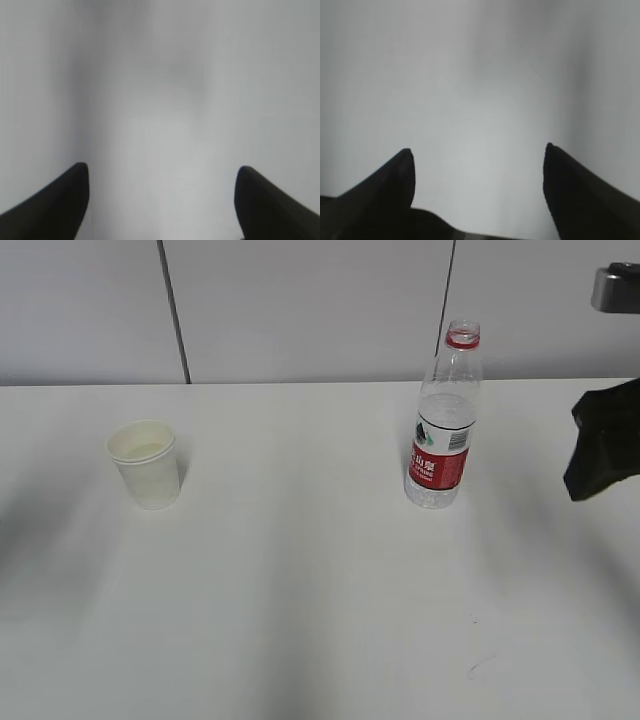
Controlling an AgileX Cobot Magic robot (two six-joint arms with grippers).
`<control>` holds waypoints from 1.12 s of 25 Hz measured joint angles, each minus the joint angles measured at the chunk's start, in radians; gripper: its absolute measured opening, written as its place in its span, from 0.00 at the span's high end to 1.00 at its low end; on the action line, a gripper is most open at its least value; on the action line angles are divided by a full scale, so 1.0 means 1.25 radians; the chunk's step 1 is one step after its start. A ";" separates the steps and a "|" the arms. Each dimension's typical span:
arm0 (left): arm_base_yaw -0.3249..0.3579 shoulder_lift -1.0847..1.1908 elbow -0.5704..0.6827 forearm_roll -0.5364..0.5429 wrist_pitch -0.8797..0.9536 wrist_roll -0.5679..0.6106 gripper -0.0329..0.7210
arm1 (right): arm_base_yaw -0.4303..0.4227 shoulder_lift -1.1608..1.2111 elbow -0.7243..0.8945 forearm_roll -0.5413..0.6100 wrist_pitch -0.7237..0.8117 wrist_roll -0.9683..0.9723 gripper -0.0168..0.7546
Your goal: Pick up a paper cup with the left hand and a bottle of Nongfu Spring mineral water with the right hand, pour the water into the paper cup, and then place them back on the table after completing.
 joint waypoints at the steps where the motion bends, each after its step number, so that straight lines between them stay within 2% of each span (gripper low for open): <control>1: 0.000 0.000 -0.015 -0.006 0.042 0.000 0.24 | 0.000 0.000 -0.006 0.001 0.034 0.000 0.22; 4: 0.000 0.000 -0.048 -0.018 0.131 0.000 0.24 | 0.000 0.000 -0.009 0.003 0.091 0.000 0.22; 12: 0.000 0.000 -0.062 -0.060 0.143 0.003 0.25 | 0.000 0.000 -0.009 0.004 0.101 0.030 0.22; 19: 0.000 -0.006 -0.062 -0.060 0.143 0.022 0.26 | 0.000 0.000 -0.009 0.005 0.102 0.035 0.22; 24: 0.000 -0.069 -0.036 -0.060 0.144 0.025 0.30 | 0.000 -0.016 -0.007 0.010 0.102 0.035 0.22; 28: 0.000 -0.160 -0.007 -0.055 0.150 0.028 0.31 | 0.000 -0.082 0.043 0.013 0.102 0.035 0.22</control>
